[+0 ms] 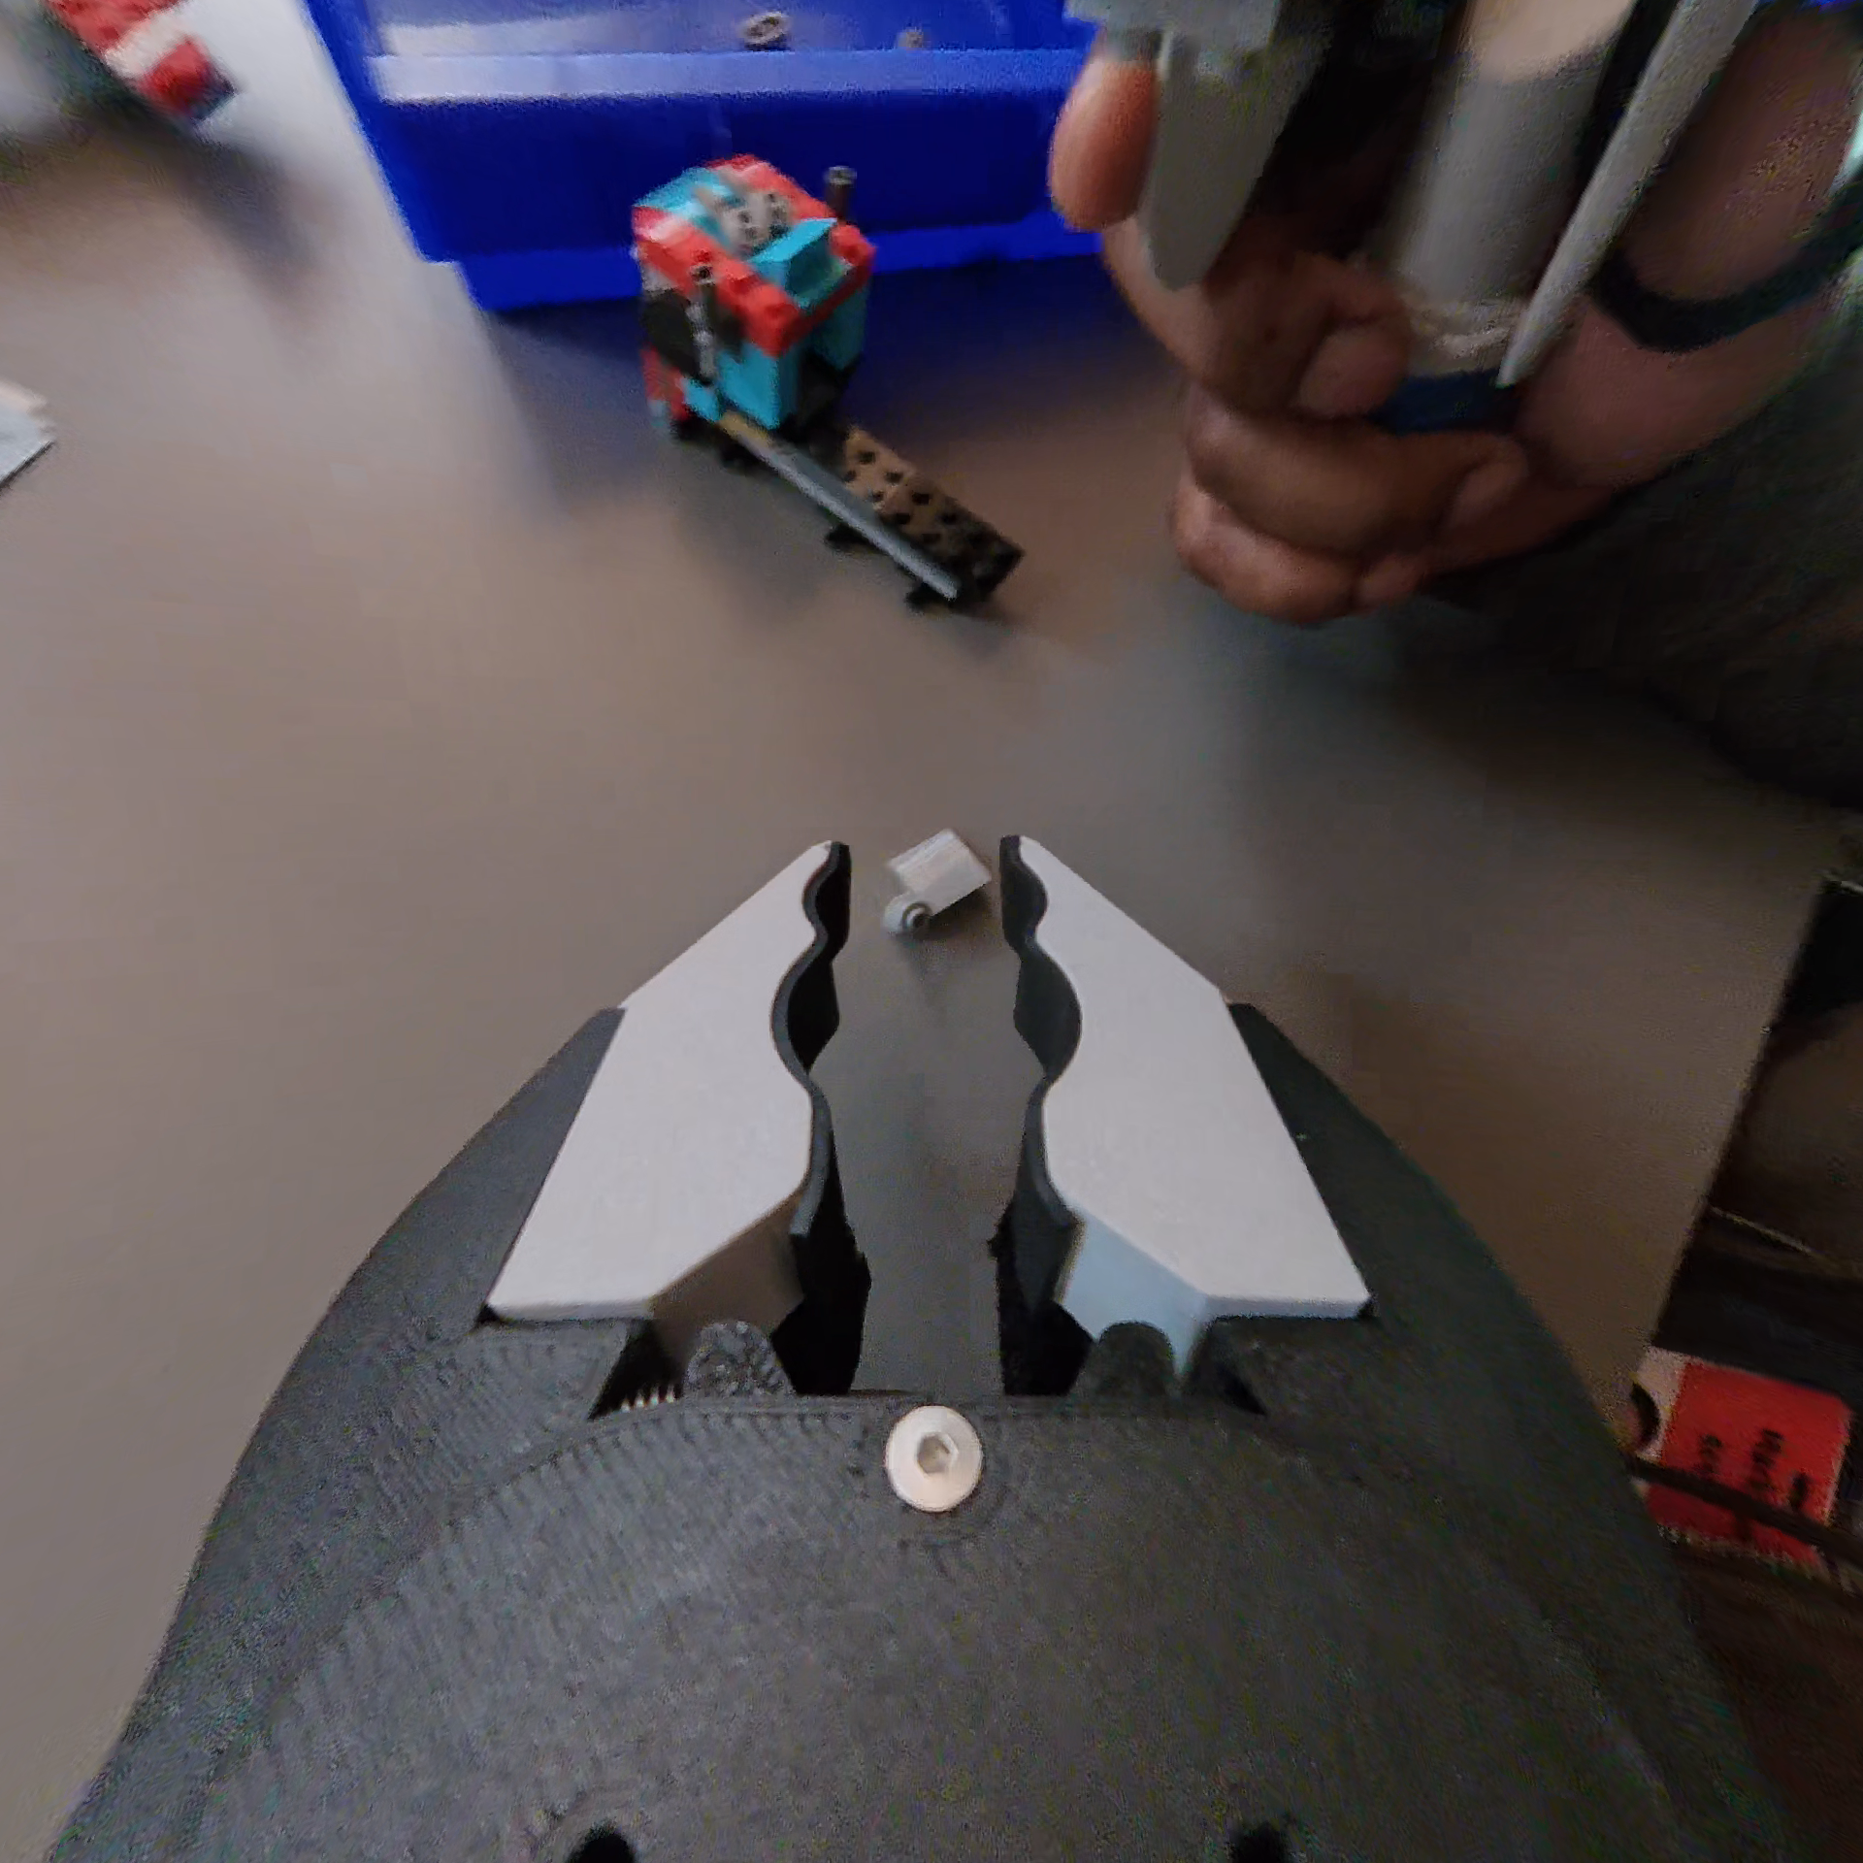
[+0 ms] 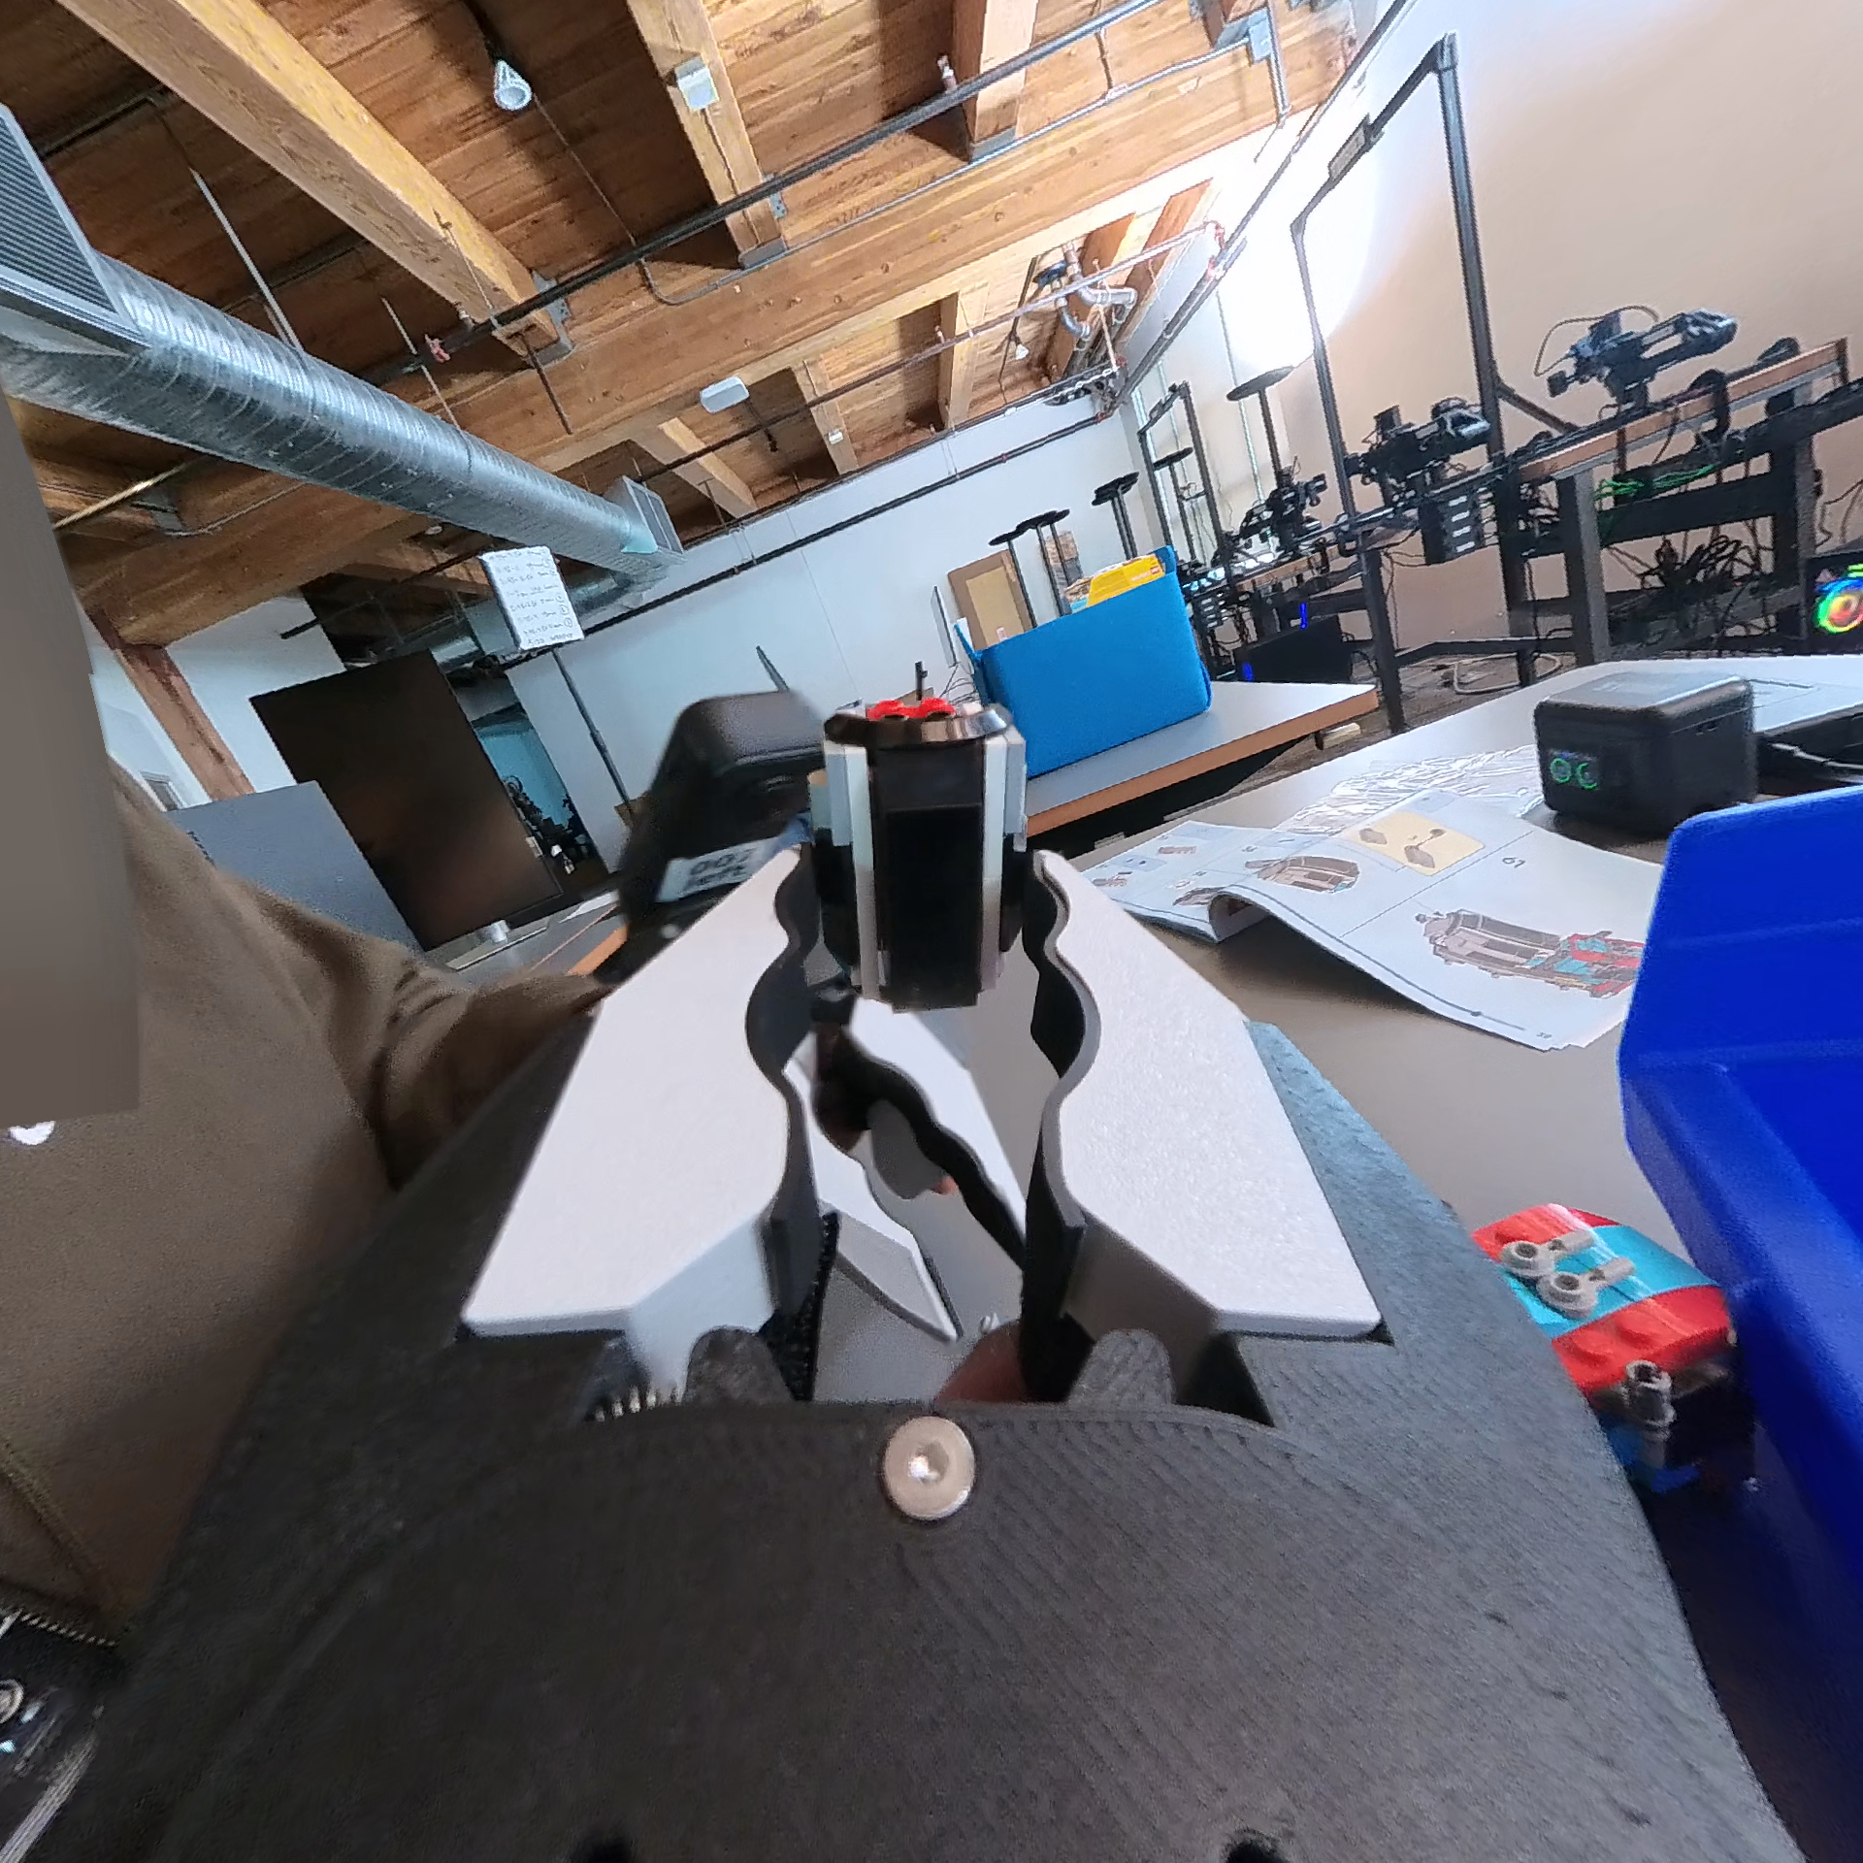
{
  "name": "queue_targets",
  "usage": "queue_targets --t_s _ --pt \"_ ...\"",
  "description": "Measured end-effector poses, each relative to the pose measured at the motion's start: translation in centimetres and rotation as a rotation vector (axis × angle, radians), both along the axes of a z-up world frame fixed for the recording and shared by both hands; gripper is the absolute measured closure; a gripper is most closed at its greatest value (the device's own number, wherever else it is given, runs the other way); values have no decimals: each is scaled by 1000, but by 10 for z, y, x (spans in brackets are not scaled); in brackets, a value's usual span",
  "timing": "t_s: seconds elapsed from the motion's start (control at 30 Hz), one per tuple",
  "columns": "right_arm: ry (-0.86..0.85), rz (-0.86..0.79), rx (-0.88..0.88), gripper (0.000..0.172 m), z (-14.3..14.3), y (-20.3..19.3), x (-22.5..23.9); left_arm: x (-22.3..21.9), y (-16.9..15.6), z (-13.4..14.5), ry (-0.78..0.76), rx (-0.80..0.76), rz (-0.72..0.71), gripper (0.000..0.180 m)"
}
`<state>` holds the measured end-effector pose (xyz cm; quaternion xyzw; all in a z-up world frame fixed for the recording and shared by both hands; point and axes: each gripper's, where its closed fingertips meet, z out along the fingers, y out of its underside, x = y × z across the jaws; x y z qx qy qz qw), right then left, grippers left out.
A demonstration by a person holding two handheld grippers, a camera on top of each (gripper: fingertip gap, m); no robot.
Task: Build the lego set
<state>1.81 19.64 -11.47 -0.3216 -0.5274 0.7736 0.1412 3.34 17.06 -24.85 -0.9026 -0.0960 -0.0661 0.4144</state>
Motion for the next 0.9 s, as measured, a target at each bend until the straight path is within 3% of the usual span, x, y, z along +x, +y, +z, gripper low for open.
queue_targets --t_s 0.27,0.47,0.6,0.9 --pt "-5 -23 1 130 0 3 -1 3 -9 -15 92 -47 173 144" --pt "3 -29 2 130 3 3 1 3 -1 -19 155 -76 174 144" --pt "5 -31 -1 130 5 3 1 3 3 -19 180 -79 125 157" --pt "8 -35 -6 130 7 4 1 0 -7 -7 148 -61 196 144"
